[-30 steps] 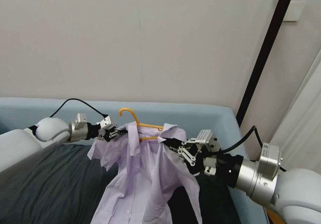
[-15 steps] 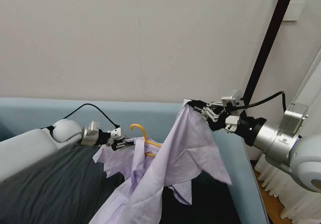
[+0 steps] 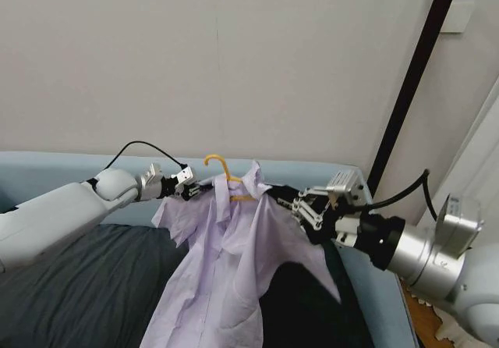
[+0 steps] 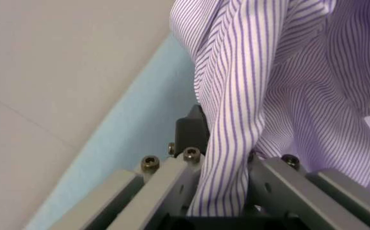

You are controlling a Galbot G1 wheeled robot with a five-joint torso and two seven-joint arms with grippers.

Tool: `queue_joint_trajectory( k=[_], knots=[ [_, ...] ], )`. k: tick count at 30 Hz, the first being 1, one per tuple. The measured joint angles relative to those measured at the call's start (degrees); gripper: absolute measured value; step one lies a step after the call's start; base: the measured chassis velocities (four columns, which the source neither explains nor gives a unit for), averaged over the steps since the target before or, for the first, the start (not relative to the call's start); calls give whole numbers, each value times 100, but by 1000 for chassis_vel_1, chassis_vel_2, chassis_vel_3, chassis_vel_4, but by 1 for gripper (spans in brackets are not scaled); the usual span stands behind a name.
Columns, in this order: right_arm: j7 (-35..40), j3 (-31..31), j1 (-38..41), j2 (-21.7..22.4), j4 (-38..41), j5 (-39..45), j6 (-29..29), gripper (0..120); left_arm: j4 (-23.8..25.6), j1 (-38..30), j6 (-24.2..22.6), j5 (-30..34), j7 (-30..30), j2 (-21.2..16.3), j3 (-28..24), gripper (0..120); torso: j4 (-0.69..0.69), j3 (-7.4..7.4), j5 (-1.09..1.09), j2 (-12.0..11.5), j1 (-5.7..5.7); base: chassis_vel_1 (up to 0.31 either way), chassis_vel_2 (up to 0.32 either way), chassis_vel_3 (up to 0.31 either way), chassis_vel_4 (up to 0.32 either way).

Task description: Pick up the clothes from the sofa and hang them on the clothes hanger.

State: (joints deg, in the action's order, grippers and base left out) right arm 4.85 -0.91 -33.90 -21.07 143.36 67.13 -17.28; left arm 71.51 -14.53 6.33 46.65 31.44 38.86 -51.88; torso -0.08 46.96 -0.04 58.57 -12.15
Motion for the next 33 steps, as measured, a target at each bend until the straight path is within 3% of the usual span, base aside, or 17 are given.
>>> queue_joint_trajectory(
  k=[6,15,17,24,27,31,33],
  knots=[
    [-166,-349,-743,-459,-349,-799,-44,0,375,-421,-54,254,-92,-161,-99,0,2,0,0,0,1,0,0,0,0],
    [-216,-632,-1258,-778,-800,-1451,-249,4,641,-1029,-73,325,-171,-299,-485,0,0,0,0,0,1,0,0,0,0],
    [-207,-575,-1456,-831,-975,-1763,-270,15,747,-1228,-62,279,-180,-311,-604,0,1,0,0,0,1,0,0,0,0],
    [-159,-48,-1951,-778,-1051,-2410,-288,38,797,-1365,-38,-91,-289,-252,-677,0,-2,0,0,0,1,0,0,0,0],
    [43,92,-1944,-767,-918,-2324,-280,46,827,-1345,-38,-242,-363,-252,-677,0,-2,0,1,0,1,0,0,0,0],
    [1116,384,-1444,-836,-722,-1202,-292,65,1031,-1137,-79,-515,-578,-278,-678,0,2,0,-2,0,1,0,0,0,0],
    [1214,398,-1393,-840,-723,-1122,-283,69,1057,-1116,-86,-528,-601,-279,-678,0,2,0,-1,0,1,0,0,0,0]
  ],
)
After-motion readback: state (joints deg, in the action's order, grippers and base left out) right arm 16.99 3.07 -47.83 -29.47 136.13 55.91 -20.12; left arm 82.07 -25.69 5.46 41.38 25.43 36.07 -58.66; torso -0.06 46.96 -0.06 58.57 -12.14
